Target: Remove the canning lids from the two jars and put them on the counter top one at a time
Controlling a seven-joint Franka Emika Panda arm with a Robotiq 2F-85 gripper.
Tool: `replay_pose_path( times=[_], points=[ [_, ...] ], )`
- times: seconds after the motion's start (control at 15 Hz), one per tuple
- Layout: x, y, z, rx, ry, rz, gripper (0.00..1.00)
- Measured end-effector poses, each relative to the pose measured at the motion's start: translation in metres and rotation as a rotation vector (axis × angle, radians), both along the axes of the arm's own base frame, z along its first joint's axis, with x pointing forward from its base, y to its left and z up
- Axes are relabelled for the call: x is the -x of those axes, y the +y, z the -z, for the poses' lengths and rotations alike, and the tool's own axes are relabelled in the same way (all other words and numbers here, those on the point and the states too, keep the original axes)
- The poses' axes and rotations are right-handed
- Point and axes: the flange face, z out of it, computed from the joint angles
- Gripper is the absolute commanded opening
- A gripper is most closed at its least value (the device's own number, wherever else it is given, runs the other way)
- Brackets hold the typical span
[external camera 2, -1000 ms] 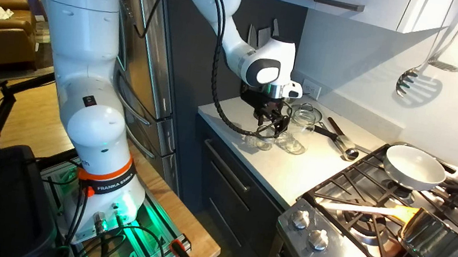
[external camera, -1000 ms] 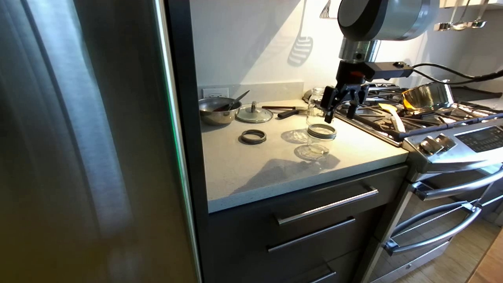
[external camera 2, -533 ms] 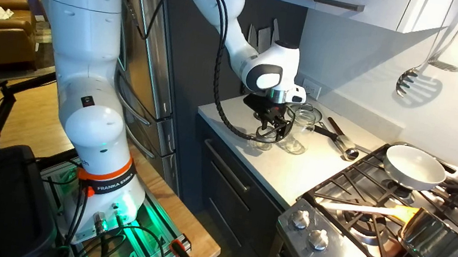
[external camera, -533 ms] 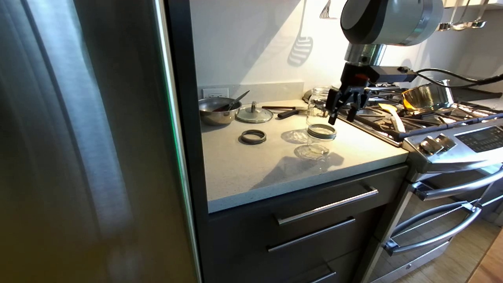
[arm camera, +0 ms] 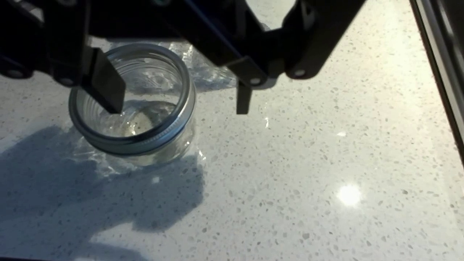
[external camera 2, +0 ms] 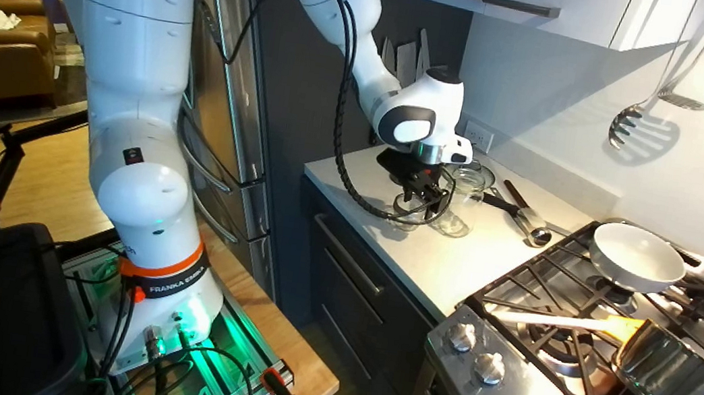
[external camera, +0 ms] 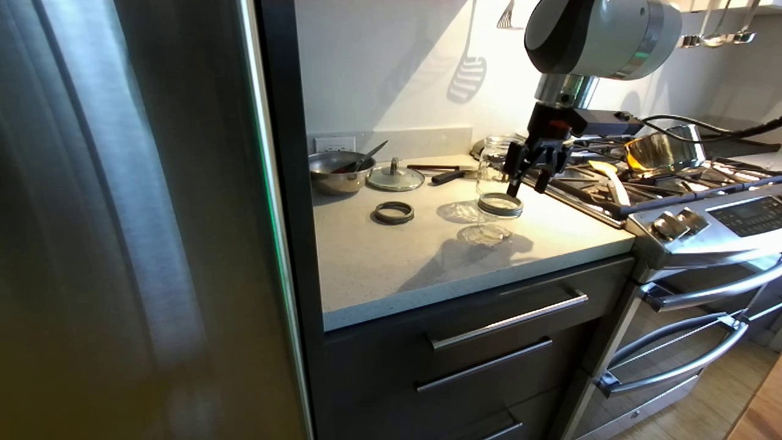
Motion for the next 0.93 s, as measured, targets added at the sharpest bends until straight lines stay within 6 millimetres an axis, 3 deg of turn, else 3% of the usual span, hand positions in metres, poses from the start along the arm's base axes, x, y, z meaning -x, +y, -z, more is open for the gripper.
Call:
replay_pose_path(
  times=[0.27,0.93],
  points=[
    [-0.005,0.001,0.004,-0.012,-0.004,-0.009,0.57],
    [-0.011,0.001,0.011,-0.020,-0.001,-0.014,0.48]
  ],
)
